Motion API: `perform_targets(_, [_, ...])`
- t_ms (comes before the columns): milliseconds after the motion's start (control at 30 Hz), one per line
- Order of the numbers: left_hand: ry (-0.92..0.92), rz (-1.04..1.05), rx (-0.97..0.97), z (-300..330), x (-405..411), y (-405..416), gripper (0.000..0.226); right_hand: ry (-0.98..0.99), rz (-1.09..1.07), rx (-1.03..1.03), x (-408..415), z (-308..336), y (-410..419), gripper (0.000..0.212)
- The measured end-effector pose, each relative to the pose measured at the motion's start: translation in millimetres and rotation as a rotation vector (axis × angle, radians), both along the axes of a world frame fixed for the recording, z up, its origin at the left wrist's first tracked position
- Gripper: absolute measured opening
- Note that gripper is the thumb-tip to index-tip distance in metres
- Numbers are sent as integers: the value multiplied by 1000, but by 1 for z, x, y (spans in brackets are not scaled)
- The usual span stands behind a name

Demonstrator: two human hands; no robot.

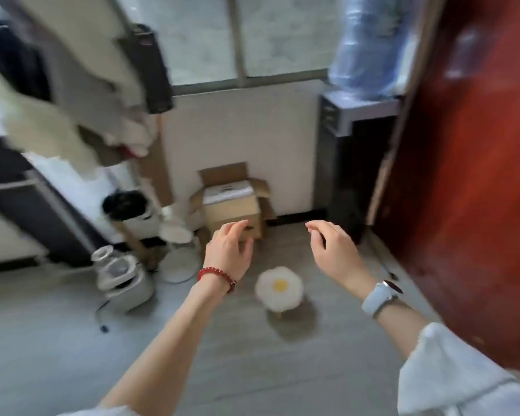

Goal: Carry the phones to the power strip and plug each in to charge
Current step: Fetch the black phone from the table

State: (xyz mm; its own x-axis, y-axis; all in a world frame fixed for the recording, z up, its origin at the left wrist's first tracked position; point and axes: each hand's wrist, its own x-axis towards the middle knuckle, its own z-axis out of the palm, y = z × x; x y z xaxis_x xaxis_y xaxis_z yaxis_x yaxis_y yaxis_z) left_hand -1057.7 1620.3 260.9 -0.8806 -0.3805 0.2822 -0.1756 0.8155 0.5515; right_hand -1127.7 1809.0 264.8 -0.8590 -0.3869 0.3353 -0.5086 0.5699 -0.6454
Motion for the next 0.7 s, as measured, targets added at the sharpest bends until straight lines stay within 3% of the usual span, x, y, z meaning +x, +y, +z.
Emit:
perform_targets(100, [-4,249,30,-1,64,-100,40,-32,238,22,26,1,-119,27])
perform_targets(367, [-18,797,121,-31,235,-277,40,-42,809,152,118,-22,-379,28])
perform_targets(700, [-100,1218,52,-8,332,-523,47,83,1251,188,204,-15,-700,33])
